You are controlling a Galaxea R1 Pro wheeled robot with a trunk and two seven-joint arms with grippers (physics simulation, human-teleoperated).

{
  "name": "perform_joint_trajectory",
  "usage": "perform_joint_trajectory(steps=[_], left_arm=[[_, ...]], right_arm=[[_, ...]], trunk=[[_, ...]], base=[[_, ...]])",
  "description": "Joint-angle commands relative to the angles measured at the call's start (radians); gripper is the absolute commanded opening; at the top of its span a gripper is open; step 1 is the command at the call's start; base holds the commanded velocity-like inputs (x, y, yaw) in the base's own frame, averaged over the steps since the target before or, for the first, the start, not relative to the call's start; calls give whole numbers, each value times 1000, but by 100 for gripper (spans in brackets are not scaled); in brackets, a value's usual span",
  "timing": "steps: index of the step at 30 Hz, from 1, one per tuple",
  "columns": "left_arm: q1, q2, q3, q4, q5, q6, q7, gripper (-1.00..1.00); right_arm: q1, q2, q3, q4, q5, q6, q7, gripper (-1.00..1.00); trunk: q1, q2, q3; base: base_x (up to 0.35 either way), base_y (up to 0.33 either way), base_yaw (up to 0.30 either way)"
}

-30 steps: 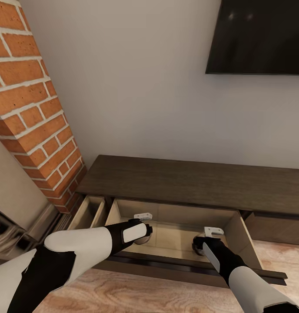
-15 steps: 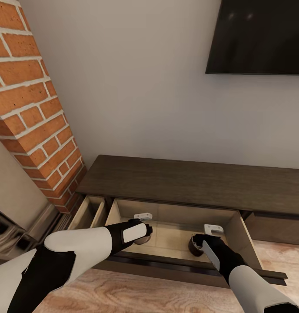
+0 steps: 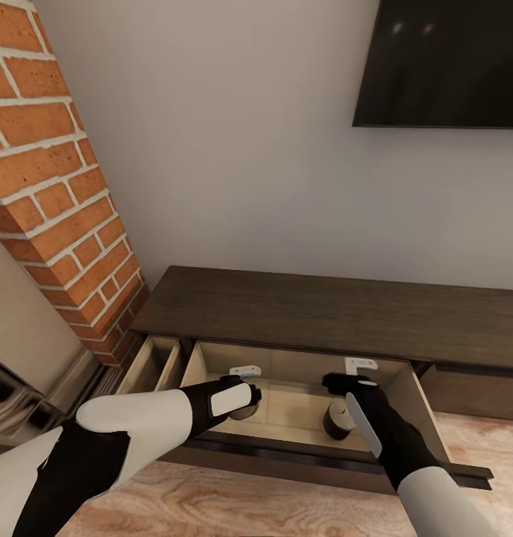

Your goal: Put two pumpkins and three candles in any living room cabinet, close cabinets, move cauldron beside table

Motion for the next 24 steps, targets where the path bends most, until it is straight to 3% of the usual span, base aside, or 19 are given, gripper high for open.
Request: perform_joint_trajectory(steps=[1, 24], left_arm=[[-1, 0, -5, -1, -2, 5, 3, 100], [-2, 1, -2, 0, -2, -4, 3, 100]], right_arm=[[9, -1, 5, -27, -10, 20, -11, 100], [14, -1, 4, -38, -9, 31, -11, 100]], trunk=[[0, 0, -1], [0, 0, -1]], base=[[0, 0, 0], [0, 0, 0]])
